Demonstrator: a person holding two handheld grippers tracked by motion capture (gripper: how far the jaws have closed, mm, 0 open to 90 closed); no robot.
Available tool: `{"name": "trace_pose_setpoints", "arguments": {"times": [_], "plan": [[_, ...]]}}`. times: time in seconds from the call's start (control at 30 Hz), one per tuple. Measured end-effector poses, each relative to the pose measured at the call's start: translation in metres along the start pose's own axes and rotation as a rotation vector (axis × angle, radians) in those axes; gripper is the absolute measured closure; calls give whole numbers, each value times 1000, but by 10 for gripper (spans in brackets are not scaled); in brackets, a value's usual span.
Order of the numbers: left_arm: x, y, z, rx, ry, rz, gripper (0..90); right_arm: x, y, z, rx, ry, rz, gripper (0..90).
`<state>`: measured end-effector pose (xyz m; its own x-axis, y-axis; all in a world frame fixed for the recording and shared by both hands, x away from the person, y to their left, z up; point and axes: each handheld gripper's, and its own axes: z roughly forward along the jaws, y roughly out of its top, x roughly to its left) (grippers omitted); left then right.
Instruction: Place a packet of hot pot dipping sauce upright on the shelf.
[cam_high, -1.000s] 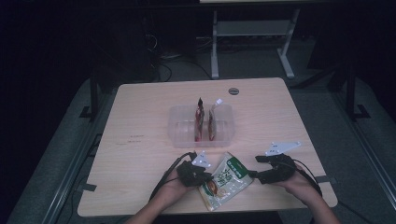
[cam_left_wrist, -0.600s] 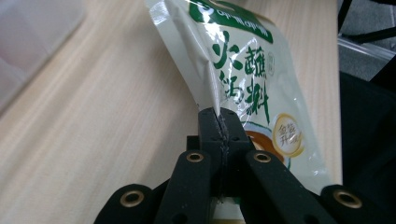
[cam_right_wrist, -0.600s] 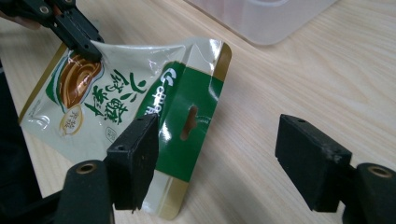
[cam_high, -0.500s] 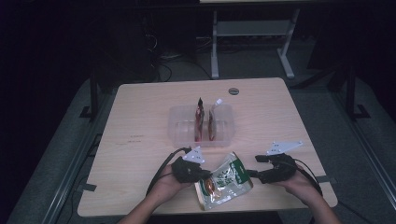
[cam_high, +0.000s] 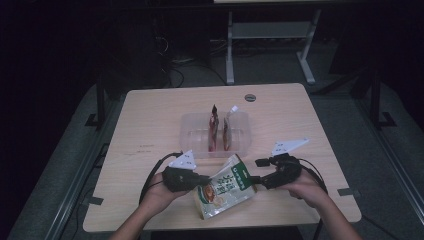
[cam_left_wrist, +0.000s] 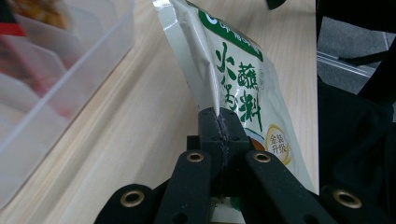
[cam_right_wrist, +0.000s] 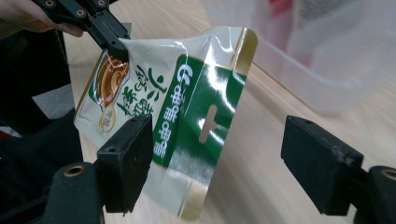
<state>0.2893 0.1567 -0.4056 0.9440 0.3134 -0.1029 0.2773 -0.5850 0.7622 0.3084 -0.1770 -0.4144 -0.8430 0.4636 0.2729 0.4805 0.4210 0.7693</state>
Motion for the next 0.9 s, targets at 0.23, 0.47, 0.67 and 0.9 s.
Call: {"name": "trace_pose_setpoints", "arguments": {"times": [0.23, 0.47, 0.67, 0.9], "plan": [[5, -8, -17, -35, 22, -15, 900, 2, 27, 34, 3, 64, -28, 239], [2, -6, -21, -61, 22, -1, 900, 5, 24, 48, 37, 106, -21, 244], [1, -5, -20, -64, 19, 11, 900, 1, 15, 51, 42, 168, 17, 329], [0, -5, -20, -67, 21, 17, 900, 0, 15, 52, 36, 207, 28, 477]]}}
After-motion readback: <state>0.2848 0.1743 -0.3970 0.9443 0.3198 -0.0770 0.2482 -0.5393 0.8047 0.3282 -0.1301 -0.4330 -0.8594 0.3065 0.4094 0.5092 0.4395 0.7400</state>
